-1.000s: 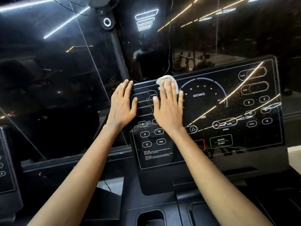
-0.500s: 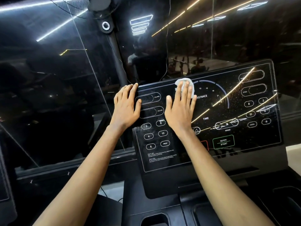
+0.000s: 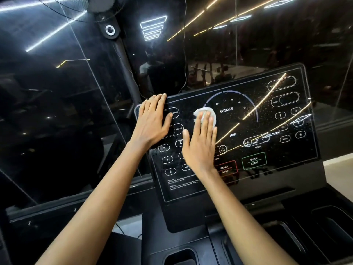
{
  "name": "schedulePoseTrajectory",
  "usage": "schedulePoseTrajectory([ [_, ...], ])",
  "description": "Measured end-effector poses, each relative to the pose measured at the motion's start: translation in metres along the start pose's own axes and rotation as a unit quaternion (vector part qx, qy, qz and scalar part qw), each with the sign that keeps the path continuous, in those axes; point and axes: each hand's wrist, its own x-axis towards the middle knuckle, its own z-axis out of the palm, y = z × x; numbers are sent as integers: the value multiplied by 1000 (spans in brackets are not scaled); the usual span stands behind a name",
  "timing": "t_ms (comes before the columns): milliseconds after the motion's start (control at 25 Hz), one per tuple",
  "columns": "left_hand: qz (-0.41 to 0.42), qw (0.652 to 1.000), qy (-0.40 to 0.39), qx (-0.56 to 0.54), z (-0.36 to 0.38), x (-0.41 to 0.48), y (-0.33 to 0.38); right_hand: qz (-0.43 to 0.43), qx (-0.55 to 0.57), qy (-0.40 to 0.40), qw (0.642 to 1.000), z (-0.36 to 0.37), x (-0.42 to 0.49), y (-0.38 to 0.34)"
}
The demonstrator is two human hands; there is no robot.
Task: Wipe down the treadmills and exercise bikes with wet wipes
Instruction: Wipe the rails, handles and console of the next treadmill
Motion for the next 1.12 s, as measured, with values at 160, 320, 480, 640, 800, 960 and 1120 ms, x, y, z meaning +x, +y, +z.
schedulePoseTrajectory([
  [160, 14, 1000, -10, 16, 2, 8, 7, 51, 11, -13, 999, 0, -26, 17],
  [320, 22, 999, -6, 23, 5, 10, 12, -1, -34, -55, 998, 7, -80, 25],
  [480, 52, 998, -9, 24, 7, 17, 20, 75, -66, -84, 991, 7, -118, 62],
  [640, 50, 998, 3, 27, 16, 22, 29, 63, -91, -131, 985, 6, -163, 81],
  [800, 47, 999, 11, 21, 19, 22, 29, 157, -76, -165, 971, -5, -177, 110],
  [960, 41, 999, 20, 15, 23, 22, 31, 112, -68, -191, 973, -5, -196, 105],
  [1120, 42, 999, 22, 4, 23, 22, 31, 167, -16, -147, 975, -1, -170, 110],
])
